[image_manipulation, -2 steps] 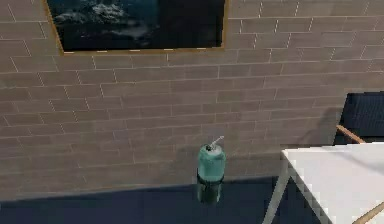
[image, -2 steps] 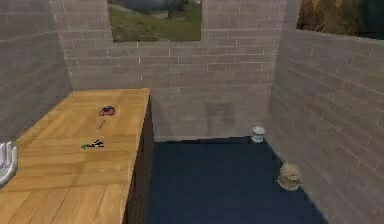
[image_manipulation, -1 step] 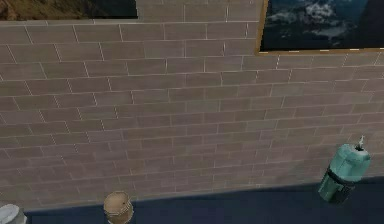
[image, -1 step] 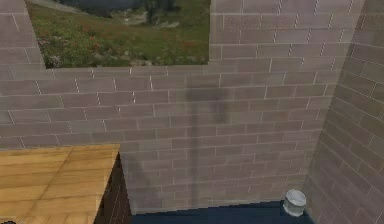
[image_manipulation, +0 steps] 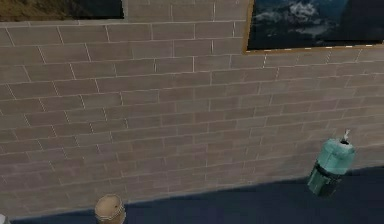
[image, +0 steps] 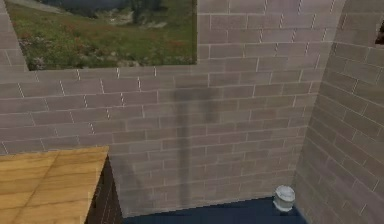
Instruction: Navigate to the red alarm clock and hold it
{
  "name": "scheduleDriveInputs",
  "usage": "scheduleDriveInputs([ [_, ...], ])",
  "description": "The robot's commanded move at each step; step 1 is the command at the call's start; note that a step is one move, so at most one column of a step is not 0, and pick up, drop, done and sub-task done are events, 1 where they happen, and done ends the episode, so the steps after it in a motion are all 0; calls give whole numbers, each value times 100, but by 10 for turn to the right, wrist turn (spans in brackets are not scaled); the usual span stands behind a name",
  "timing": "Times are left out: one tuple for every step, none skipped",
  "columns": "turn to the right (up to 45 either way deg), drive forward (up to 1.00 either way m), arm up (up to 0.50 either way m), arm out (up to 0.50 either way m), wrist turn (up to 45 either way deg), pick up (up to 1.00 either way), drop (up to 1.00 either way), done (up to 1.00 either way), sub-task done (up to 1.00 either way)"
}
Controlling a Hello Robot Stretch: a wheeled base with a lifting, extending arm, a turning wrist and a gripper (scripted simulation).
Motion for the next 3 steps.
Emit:
scheduleDriveInputs([
  [0, 5, 0, 0, 0, 0, 0, 0, 0],
  [-450, 0, 0, 0, 0, 0, 0, 0, 0],
  [-450, 0, 0, 0, 0, 0, 0, 0, 0],
])
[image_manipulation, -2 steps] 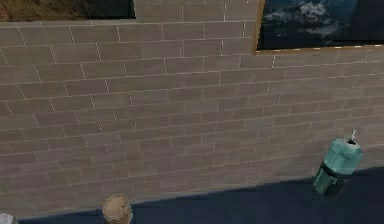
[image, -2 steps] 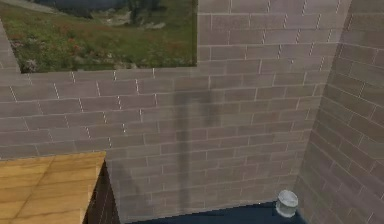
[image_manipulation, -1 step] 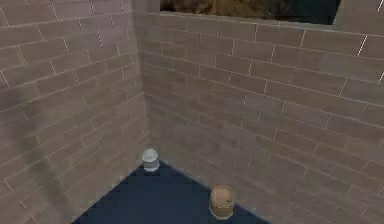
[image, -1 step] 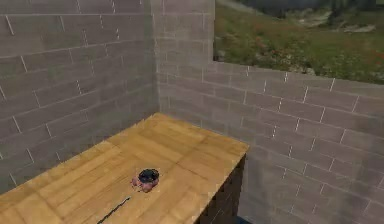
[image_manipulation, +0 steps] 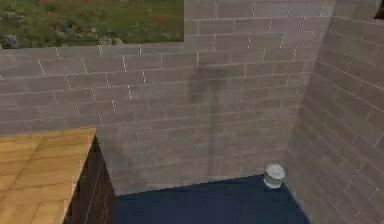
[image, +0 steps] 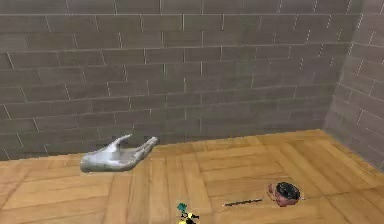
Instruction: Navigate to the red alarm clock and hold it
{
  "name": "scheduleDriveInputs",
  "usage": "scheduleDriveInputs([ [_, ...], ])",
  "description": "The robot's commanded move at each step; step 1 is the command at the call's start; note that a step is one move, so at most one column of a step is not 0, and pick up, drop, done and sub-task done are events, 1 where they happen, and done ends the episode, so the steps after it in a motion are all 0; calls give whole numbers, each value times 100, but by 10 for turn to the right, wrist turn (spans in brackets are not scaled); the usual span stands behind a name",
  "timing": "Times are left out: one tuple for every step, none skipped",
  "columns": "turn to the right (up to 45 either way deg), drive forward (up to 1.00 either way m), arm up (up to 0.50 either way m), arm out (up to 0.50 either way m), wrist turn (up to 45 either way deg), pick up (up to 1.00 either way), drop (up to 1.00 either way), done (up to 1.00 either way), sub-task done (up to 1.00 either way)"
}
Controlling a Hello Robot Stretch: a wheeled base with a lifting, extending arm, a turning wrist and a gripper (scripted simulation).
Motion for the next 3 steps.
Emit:
scheduleDriveInputs([
  [-450, 0, 0, 0, 0, 0, 0, 0, 0],
  [-90, 0, 0, 0, 0, 0, 0, 0, 0],
  [0, 0, 50, 0, 0, 0, 0, 0, 0],
])
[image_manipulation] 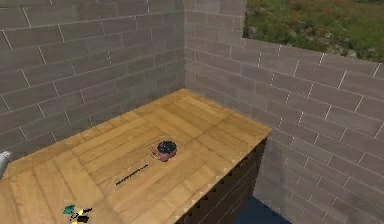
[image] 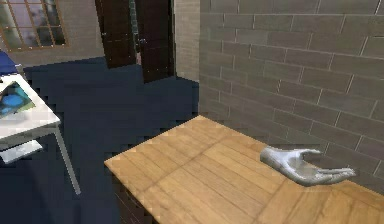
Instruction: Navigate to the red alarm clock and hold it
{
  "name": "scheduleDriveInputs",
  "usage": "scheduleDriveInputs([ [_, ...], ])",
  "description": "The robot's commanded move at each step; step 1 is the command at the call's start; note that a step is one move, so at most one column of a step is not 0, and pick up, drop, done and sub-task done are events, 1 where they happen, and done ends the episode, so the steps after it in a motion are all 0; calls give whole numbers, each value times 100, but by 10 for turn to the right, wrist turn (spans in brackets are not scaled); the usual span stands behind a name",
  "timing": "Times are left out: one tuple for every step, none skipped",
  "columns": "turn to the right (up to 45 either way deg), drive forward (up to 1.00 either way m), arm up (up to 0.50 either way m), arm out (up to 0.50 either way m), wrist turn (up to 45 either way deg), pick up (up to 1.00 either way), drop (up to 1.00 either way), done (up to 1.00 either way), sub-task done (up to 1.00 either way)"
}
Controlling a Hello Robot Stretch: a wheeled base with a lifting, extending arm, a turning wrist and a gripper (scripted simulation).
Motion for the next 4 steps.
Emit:
scheduleDriveInputs([
  [0, 0, 34, 0, 0, 0, 0, 0, 0],
  [0, 0, 0, 40, 0, 0, 0, 0, 0],
  [0, 0, 0, 0, 450, 0, 0, 0, 0],
  [0, 0, 0, 0, 450, 0, 0, 0, 0],
])
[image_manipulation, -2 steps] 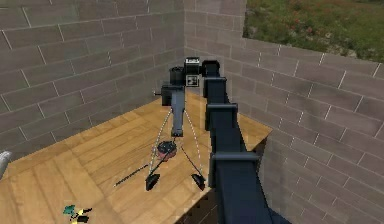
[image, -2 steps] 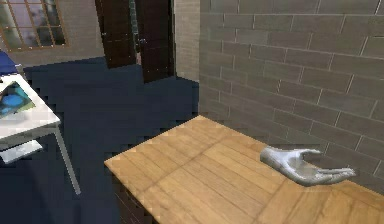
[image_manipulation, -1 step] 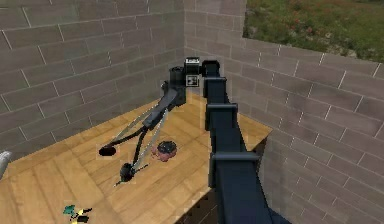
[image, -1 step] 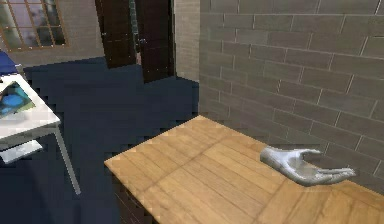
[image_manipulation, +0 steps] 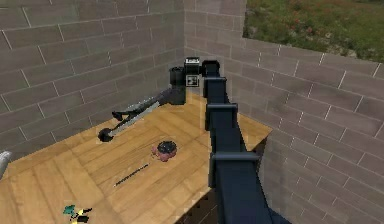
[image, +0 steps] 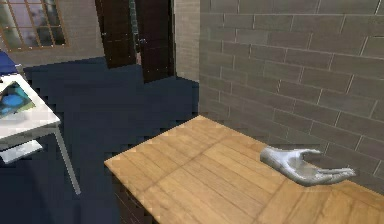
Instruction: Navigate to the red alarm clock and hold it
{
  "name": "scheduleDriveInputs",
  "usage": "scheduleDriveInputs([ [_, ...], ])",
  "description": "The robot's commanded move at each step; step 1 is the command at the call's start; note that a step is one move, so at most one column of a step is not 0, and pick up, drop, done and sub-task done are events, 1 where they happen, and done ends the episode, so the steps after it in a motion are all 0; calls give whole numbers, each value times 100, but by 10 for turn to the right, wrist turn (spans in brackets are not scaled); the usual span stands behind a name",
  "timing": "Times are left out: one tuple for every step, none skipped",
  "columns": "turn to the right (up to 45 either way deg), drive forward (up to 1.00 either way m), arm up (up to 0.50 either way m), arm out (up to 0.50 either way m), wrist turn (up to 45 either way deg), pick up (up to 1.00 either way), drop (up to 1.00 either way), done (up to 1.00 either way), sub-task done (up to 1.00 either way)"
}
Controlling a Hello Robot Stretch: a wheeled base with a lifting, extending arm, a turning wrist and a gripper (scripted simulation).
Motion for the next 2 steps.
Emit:
scheduleDriveInputs([
  [0, 0, 0, 0, 450, 0, 0, 0, 0],
  [0, 0, 0, 0, 150, 0, 0, 0, 0],
])
